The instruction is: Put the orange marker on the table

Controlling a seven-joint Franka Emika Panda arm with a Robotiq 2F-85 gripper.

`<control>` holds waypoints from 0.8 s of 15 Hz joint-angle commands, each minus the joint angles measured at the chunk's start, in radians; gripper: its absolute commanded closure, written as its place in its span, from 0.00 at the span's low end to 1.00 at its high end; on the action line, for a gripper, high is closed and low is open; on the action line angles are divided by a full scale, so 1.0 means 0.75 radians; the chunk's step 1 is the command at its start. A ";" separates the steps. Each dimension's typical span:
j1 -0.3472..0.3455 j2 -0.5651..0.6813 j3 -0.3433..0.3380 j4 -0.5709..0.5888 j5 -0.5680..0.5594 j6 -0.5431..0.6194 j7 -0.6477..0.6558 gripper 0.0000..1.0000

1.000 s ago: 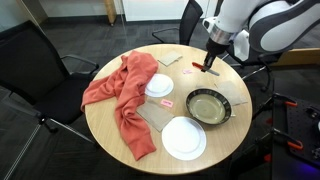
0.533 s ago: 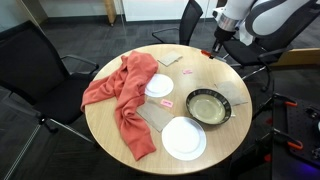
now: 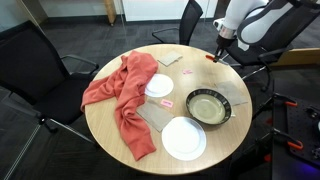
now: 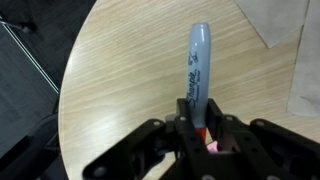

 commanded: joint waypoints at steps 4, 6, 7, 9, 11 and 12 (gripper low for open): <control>-0.079 0.231 0.043 0.135 0.087 0.159 -0.037 0.94; -0.094 0.276 0.062 0.170 0.101 0.159 -0.037 0.94; -0.097 0.297 0.069 0.190 0.104 0.154 -0.036 0.94; -0.100 0.331 0.078 0.224 0.110 0.147 -0.035 0.94; -0.104 0.354 0.090 0.252 0.114 0.138 -0.035 0.94; -0.104 0.363 0.094 0.264 0.114 0.135 -0.035 0.94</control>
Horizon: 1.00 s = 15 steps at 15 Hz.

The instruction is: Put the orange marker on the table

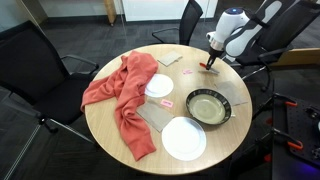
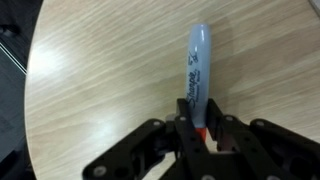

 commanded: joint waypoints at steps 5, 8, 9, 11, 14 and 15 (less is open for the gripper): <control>-0.011 0.033 0.028 0.070 0.028 -0.006 -0.026 0.39; -0.024 -0.017 0.042 0.030 0.030 0.003 -0.038 0.15; -0.023 -0.031 0.043 0.019 0.030 0.008 -0.037 0.08; -0.025 -0.078 0.053 -0.014 0.034 0.012 -0.037 0.00; -0.030 -0.149 0.070 -0.060 0.039 0.016 -0.044 0.00; -0.030 -0.168 0.074 -0.073 0.043 0.018 -0.044 0.00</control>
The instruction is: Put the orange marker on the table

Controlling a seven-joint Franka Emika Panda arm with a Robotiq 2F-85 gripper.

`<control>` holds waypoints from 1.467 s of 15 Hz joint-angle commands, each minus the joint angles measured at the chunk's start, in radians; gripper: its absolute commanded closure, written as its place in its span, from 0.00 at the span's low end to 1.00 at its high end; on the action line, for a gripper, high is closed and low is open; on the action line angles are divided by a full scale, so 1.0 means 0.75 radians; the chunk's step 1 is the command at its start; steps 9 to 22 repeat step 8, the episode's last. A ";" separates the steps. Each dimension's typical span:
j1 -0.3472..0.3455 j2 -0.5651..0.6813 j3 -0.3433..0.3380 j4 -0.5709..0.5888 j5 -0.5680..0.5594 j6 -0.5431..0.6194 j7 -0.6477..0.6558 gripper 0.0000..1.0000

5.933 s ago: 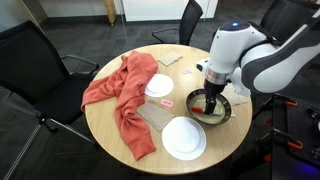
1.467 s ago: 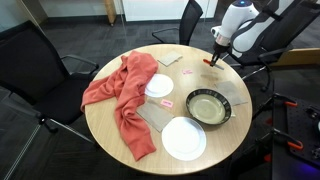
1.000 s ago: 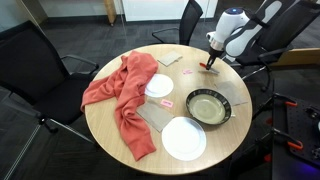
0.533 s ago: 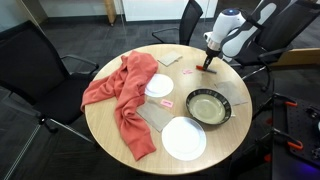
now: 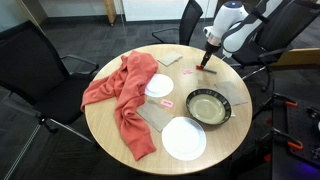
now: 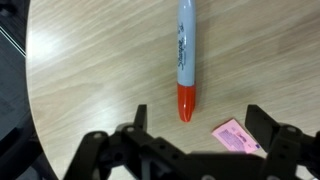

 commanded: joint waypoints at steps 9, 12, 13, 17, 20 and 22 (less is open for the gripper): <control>0.017 -0.067 -0.001 -0.050 0.029 -0.002 -0.015 0.00; 0.017 -0.067 -0.001 -0.050 0.029 -0.002 -0.015 0.00; 0.017 -0.067 -0.001 -0.050 0.029 -0.002 -0.015 0.00; 0.017 -0.067 -0.001 -0.050 0.029 -0.002 -0.015 0.00; 0.017 -0.067 -0.001 -0.050 0.029 -0.002 -0.015 0.00; 0.017 -0.067 -0.001 -0.050 0.029 -0.002 -0.015 0.00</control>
